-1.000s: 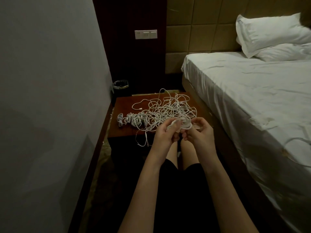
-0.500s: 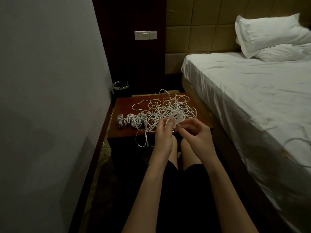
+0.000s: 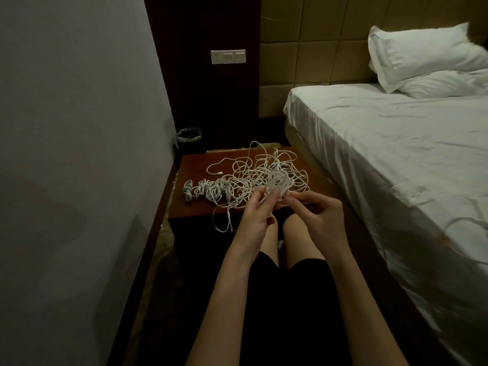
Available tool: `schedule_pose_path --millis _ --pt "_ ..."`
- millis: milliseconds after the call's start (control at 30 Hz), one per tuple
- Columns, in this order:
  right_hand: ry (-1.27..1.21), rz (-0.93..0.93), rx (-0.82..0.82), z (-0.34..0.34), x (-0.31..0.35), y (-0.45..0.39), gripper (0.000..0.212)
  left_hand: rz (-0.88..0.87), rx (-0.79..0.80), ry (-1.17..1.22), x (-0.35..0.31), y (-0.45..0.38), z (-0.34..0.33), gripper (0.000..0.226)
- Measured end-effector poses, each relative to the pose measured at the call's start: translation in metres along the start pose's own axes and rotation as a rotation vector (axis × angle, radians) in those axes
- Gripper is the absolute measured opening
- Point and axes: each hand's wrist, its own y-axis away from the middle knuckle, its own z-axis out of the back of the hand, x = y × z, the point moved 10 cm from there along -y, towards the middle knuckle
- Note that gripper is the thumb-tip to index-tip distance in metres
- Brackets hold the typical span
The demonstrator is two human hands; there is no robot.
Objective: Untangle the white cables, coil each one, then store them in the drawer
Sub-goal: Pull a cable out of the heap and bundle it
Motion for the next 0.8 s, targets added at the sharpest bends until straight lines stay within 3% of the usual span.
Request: schedule_pose_path --millis 100,200,367,467,600,733,800 --pt "0.0 0.036 0.0 0.001 0.003 0.0 0.015 0.041 0.047 -0.003 0.007 -0.001 -0.005 0.05" --pt "-0.039 0.007 0.031 -0.002 0.001 -0.001 0.018 0.064 0.075 0.054 0.007 0.002 -0.01 0.026" --pt "-0.064 -0.011 0.096 -0.007 -0.001 -0.002 0.019 0.066 0.071 0.115 0.005 0.001 -0.006 0.034" --pt "0.003 0.054 0.043 -0.004 0.006 -0.001 0.014 0.074 0.124 0.124 0.007 0.003 -0.011 0.033" --pt "-0.115 -0.122 -0.094 0.011 -0.015 -0.002 0.01 0.065 0.172 0.219 0.004 0.004 -0.019 0.025" --pt "0.074 -0.125 -0.118 0.017 -0.01 -0.004 0.011 0.04 0.159 0.105 0.005 0.004 -0.018 0.04" --pt "0.207 -0.066 -0.118 0.018 0.001 -0.004 0.016 0.017 0.146 -0.002 0.01 0.002 -0.016 0.031"
